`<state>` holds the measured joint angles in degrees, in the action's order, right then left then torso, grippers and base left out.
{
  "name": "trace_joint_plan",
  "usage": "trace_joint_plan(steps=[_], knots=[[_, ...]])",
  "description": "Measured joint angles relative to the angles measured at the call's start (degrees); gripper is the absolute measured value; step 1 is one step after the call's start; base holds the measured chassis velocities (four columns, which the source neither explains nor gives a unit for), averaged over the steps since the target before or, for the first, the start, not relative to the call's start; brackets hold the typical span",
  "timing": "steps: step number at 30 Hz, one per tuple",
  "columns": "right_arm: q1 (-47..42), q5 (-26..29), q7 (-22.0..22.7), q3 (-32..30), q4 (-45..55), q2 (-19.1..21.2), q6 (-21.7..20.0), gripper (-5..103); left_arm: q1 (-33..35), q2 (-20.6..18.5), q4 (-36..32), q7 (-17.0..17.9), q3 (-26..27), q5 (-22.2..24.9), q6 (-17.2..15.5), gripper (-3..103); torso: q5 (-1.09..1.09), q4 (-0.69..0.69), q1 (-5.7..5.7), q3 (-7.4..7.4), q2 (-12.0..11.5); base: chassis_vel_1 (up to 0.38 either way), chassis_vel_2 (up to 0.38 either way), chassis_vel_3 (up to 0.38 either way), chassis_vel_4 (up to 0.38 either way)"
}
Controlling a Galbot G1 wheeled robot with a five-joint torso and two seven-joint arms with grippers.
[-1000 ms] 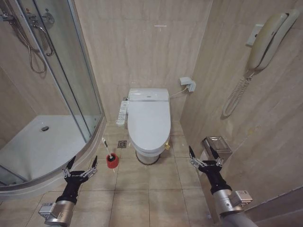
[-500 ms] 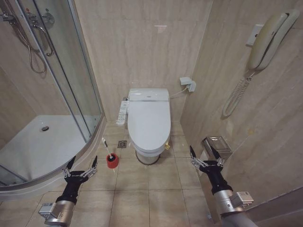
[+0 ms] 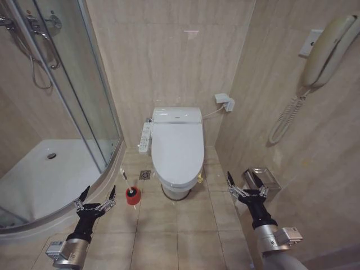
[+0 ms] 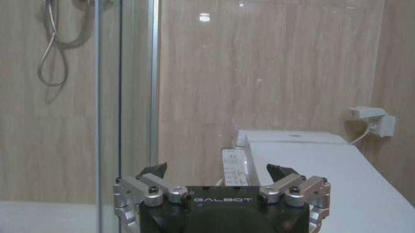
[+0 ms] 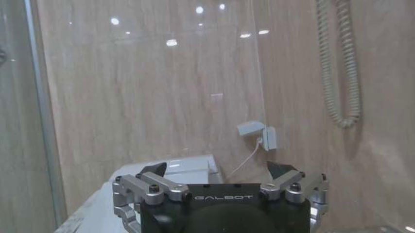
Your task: Open the toilet lid, clean the toilet bowl with a toilet brush, close the toilet lid, and flush.
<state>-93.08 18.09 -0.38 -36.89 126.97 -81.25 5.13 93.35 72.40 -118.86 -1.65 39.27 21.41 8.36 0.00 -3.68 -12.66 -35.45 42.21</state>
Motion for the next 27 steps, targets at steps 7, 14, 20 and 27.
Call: trace_joint_plan(steps=[7,14,20,27], knots=[[0.41,-0.69,0.74,-0.19,-0.34,-0.11,0.15,100,-0.01,0.0,0.0,0.0,0.0,0.0,0.0,100,-0.03,-0.01,-0.02,0.0,0.0,-0.212,0.232,0.23,-0.225],[1.2,-1.15,1.72,-0.25,-1.16,-0.07,0.46,100,0.01,0.0,0.0,0.0,0.0,0.0,0.0,100,-0.01,0.04,-0.02,-0.01,-0.02,-0.119,0.114,0.089,-0.101],[1.63,-1.14,2.05,-0.44,-1.78,0.01,0.67,100,0.04,0.0,0.0,0.0,0.0,0.0,0.0,100,0.01,0.01,0.06,0.02,0.02,0.039,-0.048,-0.042,0.05],[2.26,-1.12,2.87,-0.62,-2.86,0.08,0.68,100,0.06,0.0,0.0,0.0,0.0,0.0,0.0,100,0.0,0.02,0.05,0.02,0.02,-0.031,0.045,0.043,-0.046]])
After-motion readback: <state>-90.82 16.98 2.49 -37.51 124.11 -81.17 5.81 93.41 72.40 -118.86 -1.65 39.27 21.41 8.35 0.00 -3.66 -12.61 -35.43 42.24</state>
